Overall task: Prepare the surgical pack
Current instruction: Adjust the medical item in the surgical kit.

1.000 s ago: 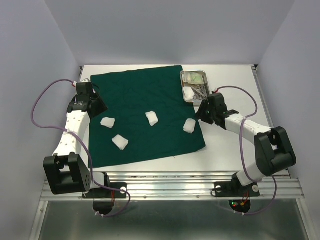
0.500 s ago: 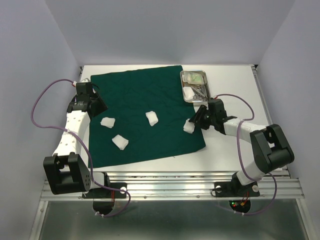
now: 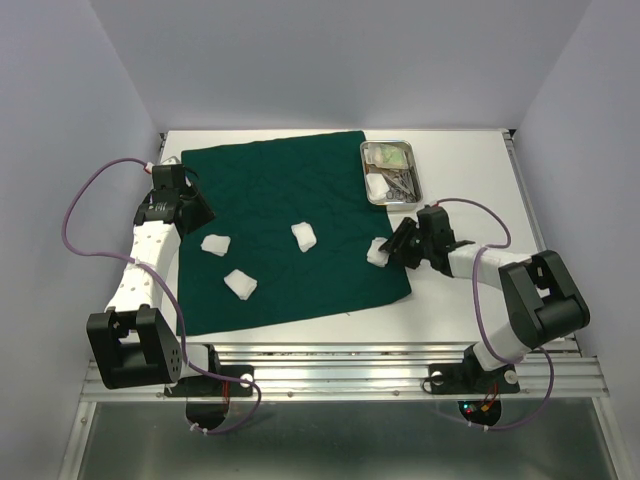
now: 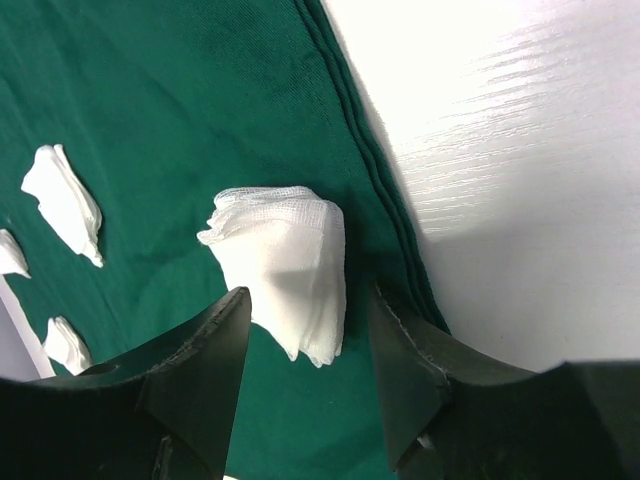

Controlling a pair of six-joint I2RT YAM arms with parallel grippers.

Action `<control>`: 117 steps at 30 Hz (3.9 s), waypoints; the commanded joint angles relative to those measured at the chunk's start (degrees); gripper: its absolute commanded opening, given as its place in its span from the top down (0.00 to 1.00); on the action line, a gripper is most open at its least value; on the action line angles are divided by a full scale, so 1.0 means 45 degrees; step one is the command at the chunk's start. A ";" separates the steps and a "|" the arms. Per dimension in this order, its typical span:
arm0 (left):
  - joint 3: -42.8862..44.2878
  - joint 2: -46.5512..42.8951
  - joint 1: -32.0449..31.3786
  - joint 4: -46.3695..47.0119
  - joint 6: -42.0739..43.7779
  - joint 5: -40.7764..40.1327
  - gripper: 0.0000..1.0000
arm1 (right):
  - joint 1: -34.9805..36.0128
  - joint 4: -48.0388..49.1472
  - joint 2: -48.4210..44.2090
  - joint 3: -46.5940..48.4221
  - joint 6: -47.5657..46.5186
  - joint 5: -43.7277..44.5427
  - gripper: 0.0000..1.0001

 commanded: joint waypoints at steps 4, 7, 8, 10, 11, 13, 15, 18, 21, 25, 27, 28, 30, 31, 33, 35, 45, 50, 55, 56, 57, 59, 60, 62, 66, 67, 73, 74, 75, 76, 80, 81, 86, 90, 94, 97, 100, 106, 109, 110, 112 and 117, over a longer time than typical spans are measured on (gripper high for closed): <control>-0.0008 -0.0168 -0.0032 0.0201 -0.0013 0.0068 0.59 | -0.0103 0.0999 0.0169 -0.0192 0.0230 -0.0174 0.44; -0.0047 -0.0207 -0.0032 0.0220 -0.0033 0.0068 0.59 | -0.0103 0.1408 0.0559 -0.0250 0.0347 -0.0447 0.45; -0.0086 -0.0207 -0.0051 0.0201 -0.0033 0.0068 0.59 | -0.0103 0.1565 0.0676 -0.0289 0.0463 -0.0584 0.45; -0.0086 -0.0207 -0.0052 0.0220 -0.0014 0.0048 0.59 | -0.0103 0.2110 0.1007 -0.0445 0.0601 -0.1071 0.46; -0.0086 -0.0227 -0.0052 0.0201 -0.0014 0.0068 0.59 | -0.0103 0.2287 0.1106 -0.0504 0.0814 -0.1209 0.46; -0.0086 -0.0227 -0.0032 0.0182 -0.0014 0.0048 0.59 | -0.0103 0.2503 0.1282 -0.0582 0.1010 -0.1425 0.48; -0.0105 -0.0266 -0.0051 0.0143 0.0006 0.0029 0.59 | -0.0103 0.2874 0.1381 -0.0777 0.1265 -0.1562 0.52; -0.0125 -0.0324 -0.0051 0.0123 0.0006 0.0009 0.59 | -0.0103 0.2933 0.1225 -0.0875 0.1324 -0.1446 0.62; -0.0145 -0.0344 -0.0051 0.0123 0.0006 -0.0010 0.59 | -0.0103 0.2817 0.0991 -0.0818 0.1285 -0.1328 0.72; -0.0222 -0.0305 -0.0052 0.0240 -0.0053 0.0106 0.59 | -0.0103 0.2349 0.0659 -0.0564 0.1168 -0.1289 0.81; -0.0223 -0.0285 -0.0051 0.0259 -0.0072 0.0146 0.59 | -0.0103 0.2134 0.0328 -0.0408 0.1012 -0.1133 0.85; -0.0203 -0.0285 -0.0052 0.0259 -0.0053 0.0146 0.59 | -0.0103 0.1901 0.0229 -0.0349 0.0934 -0.1075 0.86; -0.0184 -0.0266 -0.0032 0.0259 -0.0033 0.0127 0.59 | -0.0103 0.1665 0.0053 -0.0212 0.0700 -0.0957 0.90; -0.0184 -0.0266 -0.0051 0.0259 -0.0014 0.0107 0.59 | -0.0103 0.1393 -0.0083 0.0001 0.0602 -0.0938 0.92; -0.0183 -0.0266 -0.0051 0.0259 -0.0014 0.0107 0.59 | -0.0103 0.1080 -0.0220 0.0295 0.0290 -0.0918 0.95; -0.0222 -0.0285 -0.0052 0.0259 -0.0014 0.0087 0.59 | -0.0103 0.0591 -0.0416 0.0800 -0.0119 -0.0859 0.97; -0.0223 -0.0207 -0.0052 0.0338 -0.0072 0.0166 0.59 | 0.1244 -0.1942 0.2291 0.5618 -0.2463 -0.3806 0.98; -0.0106 -0.0305 -0.0052 0.0182 -0.0072 0.0049 0.59 | 0.2375 -0.3607 0.4912 0.8905 -0.3829 -0.5562 0.97; -0.0164 -0.0519 -0.0032 0.0064 -0.0033 -0.0088 0.59 | 0.2769 -0.4098 0.6690 1.0860 -0.3853 -0.6112 0.97; -0.0203 -0.0500 -0.0032 0.0045 -0.0033 -0.0089 0.60 | 0.2923 -0.4098 0.7119 1.1346 -0.3794 -0.6287 0.97; -0.0203 -0.0520 -0.0051 0.0064 -0.0033 -0.0089 0.59 | 0.3041 -0.4117 0.7297 1.1544 -0.3793 -0.6289 0.97; -0.0184 -0.0539 -0.0032 0.0006 -0.0033 -0.0108 0.60 | 0.3158 -0.4273 0.7784 1.2128 -0.3832 -0.6347 0.97; -0.0184 -0.0539 -0.0051 -0.0014 -0.0014 -0.0127 0.60 | 0.3159 -0.4332 0.7922 1.2306 -0.3852 -0.6425 0.97; -0.0145 -0.0559 -0.0032 -0.0033 0.0006 -0.0186 0.59 | 0.3276 -0.4391 0.8157 1.2560 -0.3852 -0.6484 0.97; 0.0031 -0.0559 -0.0051 -0.0111 0.0025 -0.0206 0.60 | 0.3394 -0.4469 0.8820 1.3204 -0.3813 -0.6484 0.97; 0.0031 -0.0578 -0.0052 -0.0131 0.0025 -0.0206 0.59 | 0.3394 -0.4546 0.8919 1.3303 -0.3813 -0.6484 0.97; -0.0047 -0.0676 -0.0052 -0.0151 0.0045 -0.0206 0.59 | 0.3394 -0.4780 0.9368 1.3674 -0.3871 -0.6113 0.96; -0.0066 -0.0676 -0.0032 -0.0170 0.0045 -0.0206 0.60 | 0.3394 -0.4839 0.9427 1.3694 -0.3910 -0.6075 0.96; -0.0066 -0.0657 -0.0032 -0.0170 0.0045 -0.0206 0.59 | 0.3394 -0.4898 0.9428 1.3695 -0.3949 -0.5997 0.96; -0.0066 -0.0656 -0.0051 -0.0170 0.0045 -0.0206 0.59 | 0.3394 -0.4918 0.9408 1.3656 -0.3949 -0.5899 0.96; -0.0086 -0.0656 -0.0052 -0.0131 0.0045 -0.0206 0.59 | 0.3394 -0.4937 0.9252 1.3558 -0.4047 -0.5353 0.96; -0.0105 -0.0656 -0.0032 -0.0131 0.0045 -0.0206 0.59 | 0.3394 -0.4996 0.9271 1.3655 -0.4105 -0.5293 0.92; -0.0183 -0.0715 -0.0052 -0.0092 -0.0013 -0.0206 0.59 | 0.3394 -0.5465 0.9545 1.4007 -0.4301 -0.5176 0.65; -0.0223 -0.0735 -0.0032 -0.0111 -0.0014 -0.0206 0.59 | 0.3394 -0.5523 0.9408 1.4007 -0.4398 -0.5137 0.47; -0.0184 -0.0676 -0.0051 -0.0131 -0.0033 -0.0206 0.59 | 0.3394 -0.5660 0.8843 1.3890 -0.4593 -0.4416 0.42; -0.0106 -0.0598 -0.0052 -0.0092 -0.0052 -0.0206 0.59 | 0.3394 -0.5719 0.8238 1.3598 -0.4769 -0.3284 0.41; -0.0105 -0.0520 -0.0032 -0.0072 -0.0111 -0.0206 0.59 | 0.3394 -0.5700 0.7632 1.3129 -0.4750 -0.2346 0.41; 0.0012 -0.0442 -0.0052 -0.0033 -0.0189 -0.0167 0.59 | 0.3394 -0.5114 0.6967 1.2425 -0.4653 -0.1835 0.45; 0.0031 -0.0461 -0.0052 -0.0033 -0.0189 -0.0167 0.59 | 0.3394 -0.5055 0.7277 1.2600 -0.4555 -0.2361 0.59; 0.0012 -0.0461 -0.0032 -0.0033 -0.0189 -0.0167 0.59 | 0.3510 -0.4997 0.7356 1.2640 -0.4458 -0.2750 0.69; -0.0047 -0.0480 -0.0032 -0.0014 -0.0170 -0.0167 0.59 | 0.3627 -0.4880 0.7493 1.2718 -0.4399 -0.2987 0.76; -0.0066 -0.0480 -0.0051 -0.0034 -0.0131 -0.0206 0.59 | 0.4056 -0.4528 0.8215 1.3381 -0.4243 -0.4177 0.85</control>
